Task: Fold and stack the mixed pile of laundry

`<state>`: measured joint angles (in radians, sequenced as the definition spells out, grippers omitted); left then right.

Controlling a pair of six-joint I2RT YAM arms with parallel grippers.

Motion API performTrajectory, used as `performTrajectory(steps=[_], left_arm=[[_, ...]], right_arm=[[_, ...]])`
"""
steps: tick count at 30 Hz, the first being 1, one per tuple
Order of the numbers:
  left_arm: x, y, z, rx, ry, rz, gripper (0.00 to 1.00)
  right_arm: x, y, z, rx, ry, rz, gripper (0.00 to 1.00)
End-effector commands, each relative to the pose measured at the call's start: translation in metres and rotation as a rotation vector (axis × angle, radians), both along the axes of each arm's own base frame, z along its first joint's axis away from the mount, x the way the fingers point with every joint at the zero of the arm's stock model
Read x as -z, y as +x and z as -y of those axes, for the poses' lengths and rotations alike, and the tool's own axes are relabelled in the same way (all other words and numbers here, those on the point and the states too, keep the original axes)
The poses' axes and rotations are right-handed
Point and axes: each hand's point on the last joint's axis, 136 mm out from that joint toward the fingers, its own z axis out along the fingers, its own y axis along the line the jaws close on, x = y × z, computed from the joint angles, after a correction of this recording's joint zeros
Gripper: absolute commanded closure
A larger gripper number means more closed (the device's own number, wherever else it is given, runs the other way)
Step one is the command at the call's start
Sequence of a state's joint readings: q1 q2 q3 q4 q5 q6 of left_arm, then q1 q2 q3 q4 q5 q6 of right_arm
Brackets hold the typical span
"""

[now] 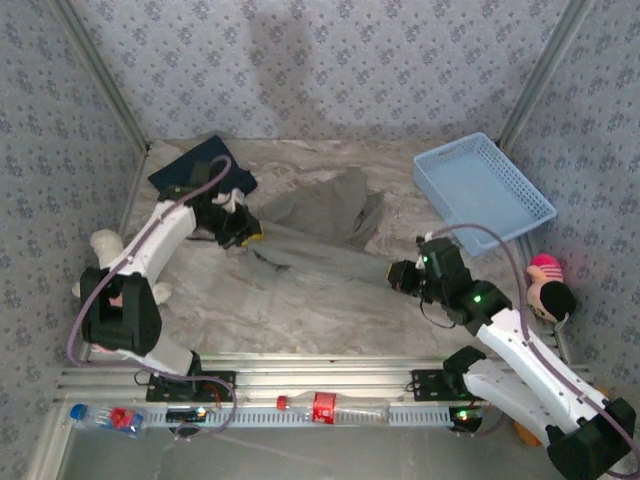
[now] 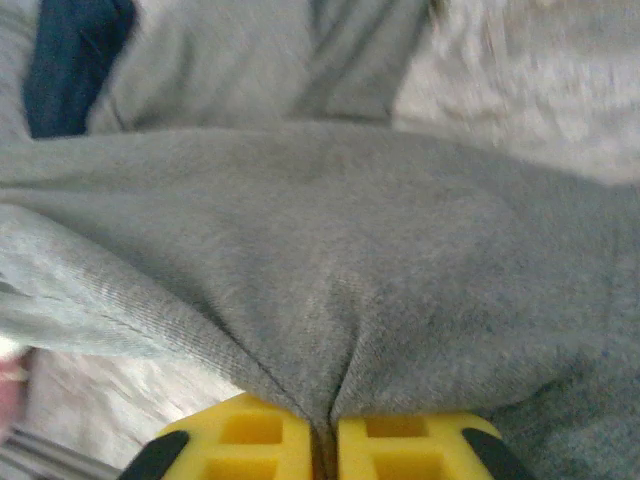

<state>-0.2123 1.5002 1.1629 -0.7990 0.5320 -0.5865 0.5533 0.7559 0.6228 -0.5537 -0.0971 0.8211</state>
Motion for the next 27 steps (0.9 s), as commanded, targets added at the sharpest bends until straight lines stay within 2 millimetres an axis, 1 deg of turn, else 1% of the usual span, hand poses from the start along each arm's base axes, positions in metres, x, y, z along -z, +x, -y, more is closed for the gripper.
performTrajectory(steps=[1,2,3,5,6,7,9,11,13,15,16,18,20,21,23,25,27], left_arm=[[0.027,-0.011,-0.019,-0.009,0.087,0.062,0.38],[0.039,-0.023,-0.026,-0.009,0.129,0.031,0.06],[0.047,-0.031,-0.032,-0.003,0.163,0.013,0.01],[0.055,-0.043,-0.044,0.010,0.228,-0.008,0.00],[0.057,-0.048,-0.047,0.020,0.249,-0.021,0.00],[0.057,-0.052,-0.050,0.021,0.265,-0.031,0.00],[0.055,-0.059,-0.053,0.008,0.272,-0.032,0.00],[0.056,-0.069,-0.056,-0.032,0.267,-0.041,0.00],[0.063,-0.082,-0.056,-0.090,0.234,-0.068,0.00],[0.071,-0.093,-0.051,-0.155,0.170,-0.081,0.02],[0.073,-0.097,-0.047,-0.197,0.127,-0.082,0.04],[0.073,-0.100,-0.041,-0.276,0.042,-0.062,0.10],[0.067,-0.101,-0.036,-0.348,-0.031,-0.013,0.14],[0.064,-0.101,-0.034,-0.385,-0.065,0.016,0.17],[0.061,-0.101,-0.032,-0.454,-0.142,0.057,0.21],[0.066,-0.106,-0.029,-0.512,-0.209,0.058,0.24],[0.075,-0.113,-0.028,-0.544,-0.240,0.047,0.28]], right_arm=[[0.042,-0.032,0.022,0.101,-0.071,-0.162,0.54],[0.047,-0.038,0.028,0.118,-0.094,-0.172,0.41],[0.047,-0.040,0.032,0.128,-0.108,-0.160,0.27],[0.043,-0.043,0.045,0.166,-0.136,-0.134,0.09],[0.041,-0.044,0.047,0.160,-0.143,-0.119,0.04],[0.038,-0.041,0.052,0.170,-0.154,-0.098,0.01],[0.037,-0.038,0.057,0.172,-0.173,-0.092,0.01],[0.042,-0.037,0.060,0.168,-0.180,-0.127,0.02],[0.052,-0.038,0.061,0.162,-0.177,-0.183,0.04],[0.062,-0.038,0.057,0.146,-0.152,-0.209,0.06],[0.068,-0.038,0.054,0.143,-0.130,-0.221,0.07],[0.073,-0.034,0.043,0.134,-0.055,-0.217,0.10],[0.081,-0.033,0.037,0.145,-0.013,-0.235,0.11],[0.084,-0.029,0.033,0.149,0.011,-0.226,0.12],[0.090,-0.024,0.030,0.149,0.029,-0.215,0.17],[0.096,-0.022,0.022,0.134,0.071,-0.224,0.22],[0.100,-0.020,0.020,0.132,0.070,-0.227,0.23]])
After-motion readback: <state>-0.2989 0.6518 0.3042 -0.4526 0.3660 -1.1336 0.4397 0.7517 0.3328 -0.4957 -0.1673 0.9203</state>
